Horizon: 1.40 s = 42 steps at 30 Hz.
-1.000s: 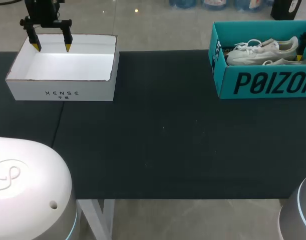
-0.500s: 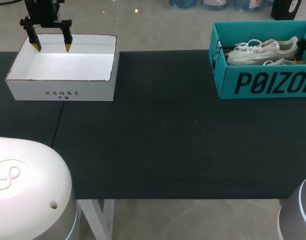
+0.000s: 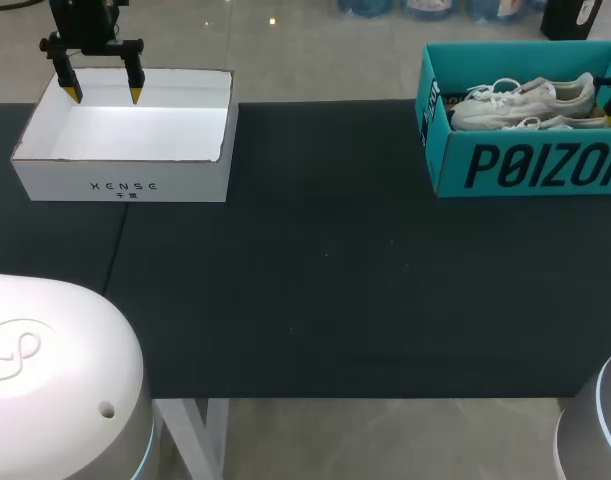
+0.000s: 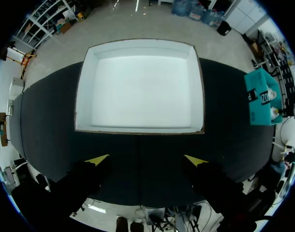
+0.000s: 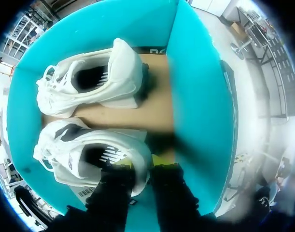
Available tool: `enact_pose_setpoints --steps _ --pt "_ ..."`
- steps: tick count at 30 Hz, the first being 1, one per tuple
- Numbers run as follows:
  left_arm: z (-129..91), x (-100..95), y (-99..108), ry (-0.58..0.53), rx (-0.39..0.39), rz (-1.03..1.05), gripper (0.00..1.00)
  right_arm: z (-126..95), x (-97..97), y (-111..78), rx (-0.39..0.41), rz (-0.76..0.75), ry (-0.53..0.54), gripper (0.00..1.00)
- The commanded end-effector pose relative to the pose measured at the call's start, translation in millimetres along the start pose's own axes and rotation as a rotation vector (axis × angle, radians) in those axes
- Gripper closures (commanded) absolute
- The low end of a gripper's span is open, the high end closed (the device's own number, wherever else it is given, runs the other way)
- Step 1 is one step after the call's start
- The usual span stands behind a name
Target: Take the shoe out of the shoebox, open the shoe tongue, remove and reinsert the insole, then place the shoe into the shoebox
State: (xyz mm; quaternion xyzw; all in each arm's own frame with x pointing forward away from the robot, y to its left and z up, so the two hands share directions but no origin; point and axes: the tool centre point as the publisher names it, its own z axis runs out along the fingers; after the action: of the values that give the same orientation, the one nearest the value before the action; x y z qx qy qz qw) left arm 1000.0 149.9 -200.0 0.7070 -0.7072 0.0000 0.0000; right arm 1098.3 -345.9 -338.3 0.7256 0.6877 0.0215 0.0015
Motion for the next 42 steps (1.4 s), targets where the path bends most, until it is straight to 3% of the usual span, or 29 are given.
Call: enact_pose_setpoints --steps 1,13,26,33,42 --pt "0 0.0 0 0.000 0.000 0.000 0.00 -8 0.5 -3.5 -0.011 0.002 -0.005 1.00" --pt "0 0.0 0 0.000 0.000 0.000 0.00 -52 1.2 0.4 -0.105 0.009 0.007 1.00" --pt "0 0.0 0 0.000 0.000 0.000 0.00 -133 11.1 4.1 -0.201 -0.026 0.003 1.00" --pt "0 0.0 0 0.000 0.000 0.000 0.00 -153 15.5 -14.4 -0.197 -0.068 -0.014 1.00" --pt "0 0.0 0 0.000 0.000 0.000 0.00 -167 26.8 -62.6 -0.181 -0.131 -0.020 1.00"
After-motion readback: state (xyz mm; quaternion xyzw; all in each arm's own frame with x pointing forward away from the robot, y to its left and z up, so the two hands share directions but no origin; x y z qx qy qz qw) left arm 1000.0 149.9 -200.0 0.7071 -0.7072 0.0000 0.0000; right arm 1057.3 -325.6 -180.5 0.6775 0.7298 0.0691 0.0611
